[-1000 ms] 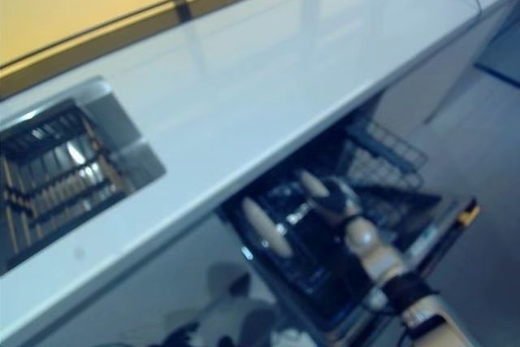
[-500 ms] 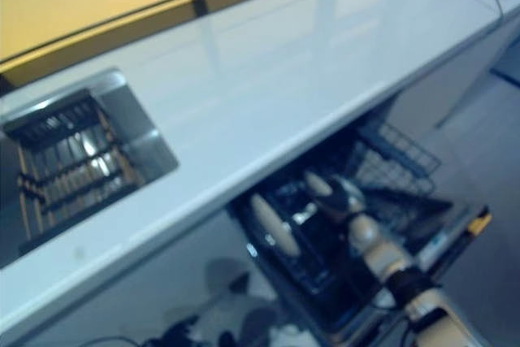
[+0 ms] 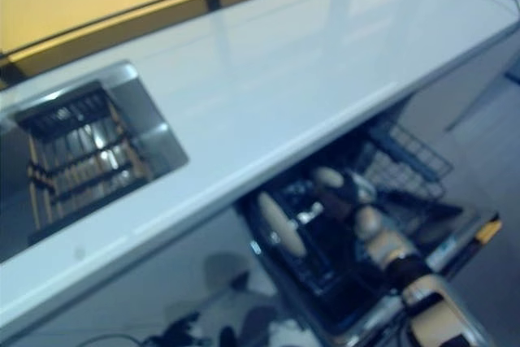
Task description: Take plates into dishwasher
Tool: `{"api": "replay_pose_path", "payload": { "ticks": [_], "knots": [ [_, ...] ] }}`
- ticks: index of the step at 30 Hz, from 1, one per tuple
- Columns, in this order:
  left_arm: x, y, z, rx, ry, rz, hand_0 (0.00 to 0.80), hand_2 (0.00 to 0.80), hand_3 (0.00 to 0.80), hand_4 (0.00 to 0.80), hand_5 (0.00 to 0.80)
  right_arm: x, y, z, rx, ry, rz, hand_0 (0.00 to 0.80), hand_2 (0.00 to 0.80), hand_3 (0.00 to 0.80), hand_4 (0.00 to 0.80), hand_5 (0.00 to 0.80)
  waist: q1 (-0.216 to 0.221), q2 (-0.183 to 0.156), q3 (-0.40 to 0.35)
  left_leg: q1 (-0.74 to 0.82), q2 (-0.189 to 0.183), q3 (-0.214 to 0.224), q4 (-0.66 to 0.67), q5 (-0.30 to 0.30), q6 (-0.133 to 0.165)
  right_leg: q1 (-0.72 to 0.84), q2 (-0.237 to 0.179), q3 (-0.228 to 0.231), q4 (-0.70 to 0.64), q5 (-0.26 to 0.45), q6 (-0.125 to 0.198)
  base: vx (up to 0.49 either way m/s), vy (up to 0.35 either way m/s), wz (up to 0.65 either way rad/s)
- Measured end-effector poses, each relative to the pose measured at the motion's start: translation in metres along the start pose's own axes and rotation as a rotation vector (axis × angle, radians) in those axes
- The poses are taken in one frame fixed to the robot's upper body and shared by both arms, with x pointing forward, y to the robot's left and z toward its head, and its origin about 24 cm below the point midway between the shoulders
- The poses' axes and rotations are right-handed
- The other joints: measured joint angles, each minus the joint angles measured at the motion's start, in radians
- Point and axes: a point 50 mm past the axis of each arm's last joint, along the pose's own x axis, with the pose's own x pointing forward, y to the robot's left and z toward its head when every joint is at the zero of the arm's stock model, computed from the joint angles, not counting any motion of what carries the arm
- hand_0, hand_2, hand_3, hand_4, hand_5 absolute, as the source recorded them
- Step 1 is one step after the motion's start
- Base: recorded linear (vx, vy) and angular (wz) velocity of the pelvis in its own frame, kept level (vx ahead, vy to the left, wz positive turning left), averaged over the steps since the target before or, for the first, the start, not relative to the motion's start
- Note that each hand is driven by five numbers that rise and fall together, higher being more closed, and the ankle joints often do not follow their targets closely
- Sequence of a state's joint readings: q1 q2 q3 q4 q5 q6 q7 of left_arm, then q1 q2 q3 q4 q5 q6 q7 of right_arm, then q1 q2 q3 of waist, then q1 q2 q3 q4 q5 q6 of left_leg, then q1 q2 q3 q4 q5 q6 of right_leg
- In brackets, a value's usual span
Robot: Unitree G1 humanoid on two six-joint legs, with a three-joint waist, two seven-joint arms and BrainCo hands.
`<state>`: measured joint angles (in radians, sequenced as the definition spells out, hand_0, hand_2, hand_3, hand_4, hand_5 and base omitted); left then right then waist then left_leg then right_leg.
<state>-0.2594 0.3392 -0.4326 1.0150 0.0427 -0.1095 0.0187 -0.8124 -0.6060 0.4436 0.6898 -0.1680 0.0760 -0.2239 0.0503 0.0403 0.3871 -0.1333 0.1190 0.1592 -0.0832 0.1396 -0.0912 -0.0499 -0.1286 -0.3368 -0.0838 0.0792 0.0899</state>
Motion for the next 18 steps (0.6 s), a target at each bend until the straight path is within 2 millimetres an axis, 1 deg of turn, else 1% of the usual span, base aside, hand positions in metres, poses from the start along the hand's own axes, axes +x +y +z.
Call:
{"api": "replay_pose_path", "payload": {
  "ticks": [3, 7, 18],
  "knots": [
    [-0.0001, 0.002, 0.0001, 0.003, -0.001, 0.004, 0.0, 0.0, 0.0, 0.0, 0.0, 0.0019, -0.0005, -0.0011, -0.001, 0.012, 0.003, 0.8, 0.8, 0.8, 0.8, 0.8, 0.002, -0.001, 0.0, 0.0, 0.0, -0.001, 0.0, 0.001, 0.0, 0.001, 0.0, -0.001, 0.0, 0.0, 0.0, 0.0, 0.0, 0.0],
    [0.0001, 0.0032, 0.0022, 0.004, -0.01, 0.007, 0.0, 0.0, 0.0, 0.0, 0.0, 0.0017, 0.001, -0.0024, 0.0, 0.02, 0.007, 0.8, 0.8, 0.8, 0.8, 0.8, 0.017, -0.001, 0.0, 0.0, 0.0, -0.002, 0.0, 0.002, 0.0, 0.001, 0.0, -0.001, 0.0, 0.0, 0.0, 0.0, 0.0, 0.0],
    [-0.0001, 0.0036, 0.0014, -0.004, -0.004, 0.007, 0.0, 0.0, 0.0, 0.0, 0.0, 0.0019, 0.0085, 0.0029, 0.009, 0.009, 0.02, 0.8, 0.8, 0.8, 0.8, 0.8, 0.017, -0.001, 0.0, 0.0, -0.001, -0.005, 0.001, 0.004, 0.001, 0.003, 0.0, -0.002, 0.001, 0.0, 0.0, 0.0, 0.0, 0.0]
  ]
}}
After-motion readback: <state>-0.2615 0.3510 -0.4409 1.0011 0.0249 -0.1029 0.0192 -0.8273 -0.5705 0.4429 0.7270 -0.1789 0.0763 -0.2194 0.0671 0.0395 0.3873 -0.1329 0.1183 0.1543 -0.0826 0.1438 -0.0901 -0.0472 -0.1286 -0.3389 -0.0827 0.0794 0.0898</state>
